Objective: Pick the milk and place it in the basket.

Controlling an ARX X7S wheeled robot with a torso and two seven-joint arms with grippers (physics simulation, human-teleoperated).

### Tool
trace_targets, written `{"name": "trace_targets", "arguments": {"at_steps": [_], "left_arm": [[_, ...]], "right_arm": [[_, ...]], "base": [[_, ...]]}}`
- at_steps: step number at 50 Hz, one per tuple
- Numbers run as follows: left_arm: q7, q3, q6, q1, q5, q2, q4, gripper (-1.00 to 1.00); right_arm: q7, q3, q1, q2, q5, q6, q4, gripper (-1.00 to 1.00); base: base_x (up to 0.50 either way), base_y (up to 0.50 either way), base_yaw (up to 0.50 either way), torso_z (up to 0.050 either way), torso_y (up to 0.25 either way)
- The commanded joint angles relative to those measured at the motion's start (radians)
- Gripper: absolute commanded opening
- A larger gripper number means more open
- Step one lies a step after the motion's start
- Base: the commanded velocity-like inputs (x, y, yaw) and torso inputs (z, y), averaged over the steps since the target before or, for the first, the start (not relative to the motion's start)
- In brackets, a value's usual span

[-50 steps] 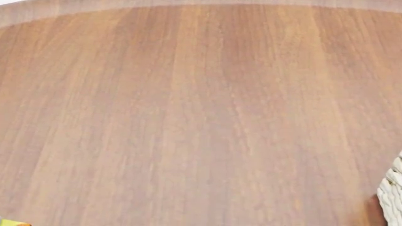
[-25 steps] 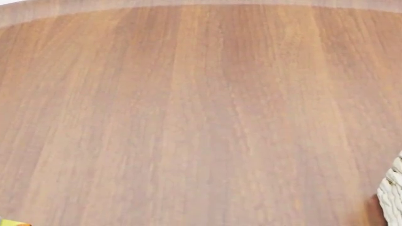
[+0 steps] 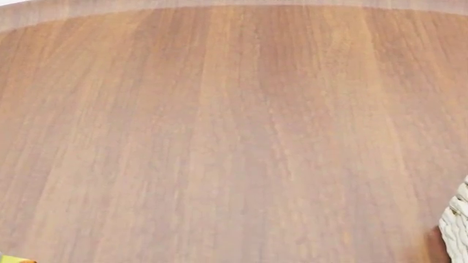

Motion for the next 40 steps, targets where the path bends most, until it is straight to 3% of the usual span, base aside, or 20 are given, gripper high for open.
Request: {"name": "trace_targets", "arguments": {"at_steps": [1,13,32,33,40], "left_arm": [[0.014,-0.02,0.023,0.003,0.04,0.018,-0.01,1.0],[0.024,-0.013,0.034,0.007,0.049,0.016,-0.011,1.0],[0.011,-0.024,0.027,0.006,0.026,0.017,-0.015,1.0],[0.009,-0.025,0.025,0.005,0.022,0.017,-0.016,1.0],[0.004,-0.026,0.024,0.004,0.019,0.016,-0.016,1.0]], "right_arm": [[-0.023,0.039,0.046,-0.011,-0.042,-0.01,-0.006,-1.0],[-0.027,0.039,0.048,-0.02,-0.051,-0.013,0.003,-1.0],[-0.026,0.038,0.039,-0.016,-0.051,-0.011,-0.013,-1.0],[-0.03,0.036,0.04,-0.016,-0.053,-0.01,-0.015,1.0],[-0.043,0.035,0.043,-0.017,-0.057,-0.009,-0.019,1.0]], "base": [[0.0,0.0,0.0,0.01,0.0],[0.0,0.0,0.0,0.0,-0.193],[0.0,0.0,0.0,0.0,-0.003],[0.0,0.0,0.0,0.0,0.0],[0.0,0.0,0.0,0.0,0.0]]}}
